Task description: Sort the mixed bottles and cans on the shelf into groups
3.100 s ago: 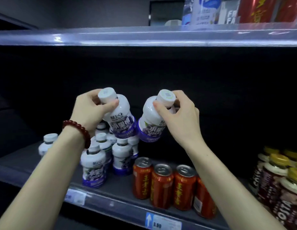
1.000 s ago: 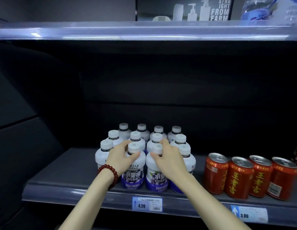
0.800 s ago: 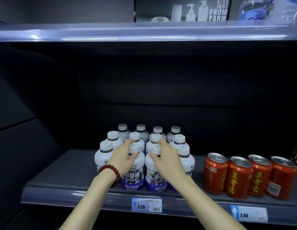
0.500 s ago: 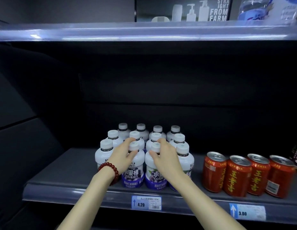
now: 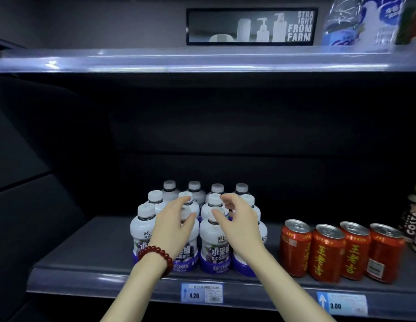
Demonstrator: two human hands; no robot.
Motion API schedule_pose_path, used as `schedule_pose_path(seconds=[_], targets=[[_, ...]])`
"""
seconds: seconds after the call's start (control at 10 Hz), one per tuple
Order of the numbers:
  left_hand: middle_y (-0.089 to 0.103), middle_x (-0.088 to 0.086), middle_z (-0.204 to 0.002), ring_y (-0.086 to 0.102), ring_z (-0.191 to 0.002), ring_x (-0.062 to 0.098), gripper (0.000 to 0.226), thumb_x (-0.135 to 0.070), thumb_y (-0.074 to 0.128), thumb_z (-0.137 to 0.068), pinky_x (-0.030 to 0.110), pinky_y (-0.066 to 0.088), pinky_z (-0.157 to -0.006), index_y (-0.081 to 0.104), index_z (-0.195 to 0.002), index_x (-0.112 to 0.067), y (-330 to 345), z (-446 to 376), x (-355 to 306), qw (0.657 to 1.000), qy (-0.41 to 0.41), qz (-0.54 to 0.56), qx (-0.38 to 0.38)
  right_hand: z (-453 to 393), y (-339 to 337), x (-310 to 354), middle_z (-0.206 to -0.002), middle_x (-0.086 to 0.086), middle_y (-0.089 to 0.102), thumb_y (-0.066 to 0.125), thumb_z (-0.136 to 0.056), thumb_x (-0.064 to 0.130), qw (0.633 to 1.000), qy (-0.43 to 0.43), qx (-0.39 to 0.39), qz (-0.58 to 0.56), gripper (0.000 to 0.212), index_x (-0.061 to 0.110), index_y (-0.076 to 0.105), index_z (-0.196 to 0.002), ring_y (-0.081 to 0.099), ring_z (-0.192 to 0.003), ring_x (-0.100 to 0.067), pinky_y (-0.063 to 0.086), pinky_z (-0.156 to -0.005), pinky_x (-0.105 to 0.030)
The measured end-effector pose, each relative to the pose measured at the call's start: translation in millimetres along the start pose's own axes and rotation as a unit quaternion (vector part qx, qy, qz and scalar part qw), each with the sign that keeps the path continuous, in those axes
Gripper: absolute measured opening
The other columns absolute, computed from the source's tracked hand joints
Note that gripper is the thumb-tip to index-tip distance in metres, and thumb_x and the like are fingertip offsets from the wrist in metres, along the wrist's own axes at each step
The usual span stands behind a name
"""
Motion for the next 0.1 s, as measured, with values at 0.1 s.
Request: schedule_pose_path(seconds=[0.1], targets=[[0.062,-0.013,-0.118,0.055,-0.109,0.002,0.033,-0.023,0.059,-0.088,0.022,0.042,-0.093,0.059,-0.121,-0.024,-1.6,1.8,-0.6,0.992,-0.056,0.111,0.008,2.0,-17.0,1.2,-0.105,0.013,0.065,0.07,-0.085,0.018,0.996,0.03,-0.02,-0.077,0.025,0.022,0.065,-0.109,0.062,-0.097,-0.003,0.048,-0.071,-0.006]])
Point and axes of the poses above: each hand's wrist, its own z-axis away from the middle knuckle, its own y-axis out of the palm, x = y × z, the point moved 8 cm from there along -z, towards the middle knuckle
